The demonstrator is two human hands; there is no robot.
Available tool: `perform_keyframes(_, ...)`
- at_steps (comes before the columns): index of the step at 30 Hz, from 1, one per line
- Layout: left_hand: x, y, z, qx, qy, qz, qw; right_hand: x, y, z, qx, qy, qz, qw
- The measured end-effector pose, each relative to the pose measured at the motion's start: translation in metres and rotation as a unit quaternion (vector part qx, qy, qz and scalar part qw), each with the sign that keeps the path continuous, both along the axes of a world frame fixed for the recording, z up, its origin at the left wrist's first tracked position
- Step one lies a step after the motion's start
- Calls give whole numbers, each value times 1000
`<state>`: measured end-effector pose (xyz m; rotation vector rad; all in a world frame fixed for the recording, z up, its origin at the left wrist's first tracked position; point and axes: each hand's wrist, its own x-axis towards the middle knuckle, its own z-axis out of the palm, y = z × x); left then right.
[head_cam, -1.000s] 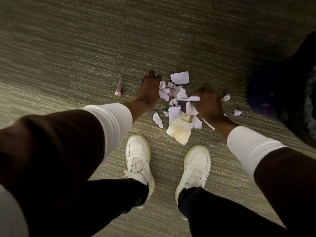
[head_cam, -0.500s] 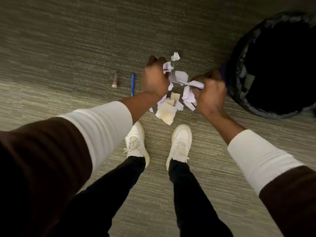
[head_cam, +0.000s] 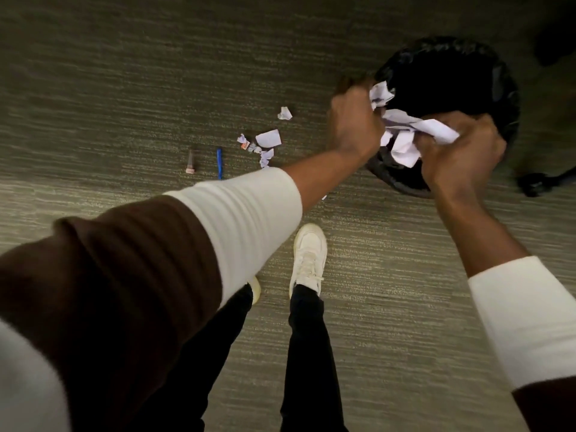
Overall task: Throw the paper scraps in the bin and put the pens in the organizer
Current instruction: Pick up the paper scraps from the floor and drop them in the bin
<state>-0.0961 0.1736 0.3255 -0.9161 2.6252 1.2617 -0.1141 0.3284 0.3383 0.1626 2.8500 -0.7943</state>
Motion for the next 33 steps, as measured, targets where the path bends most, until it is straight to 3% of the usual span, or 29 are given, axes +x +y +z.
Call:
perform_keyframes(10, -26, 55, -19, 96, -88, -205, 970, -34, 54, -30, -55, -78, -157, 983)
perform_keyframes(16, -3, 63, -13, 90, -84, -210, 970, -21, 68, -52, -55, -78, -153, 984)
perform_keyframes(21, 53, 49, -31, 54, -81, -116, 988, 16, 47, -58, -87, -56, -66, 992)
perform_keyframes(26, 128, 10, -69, 33, -194, -67, 978, 69, -1, -66, -86, -48, 106, 989)
perform_keyframes(33, 194, -52, -138, 23, -332, -29, 943, 105, -45, -120, 17, -193, 271, 943)
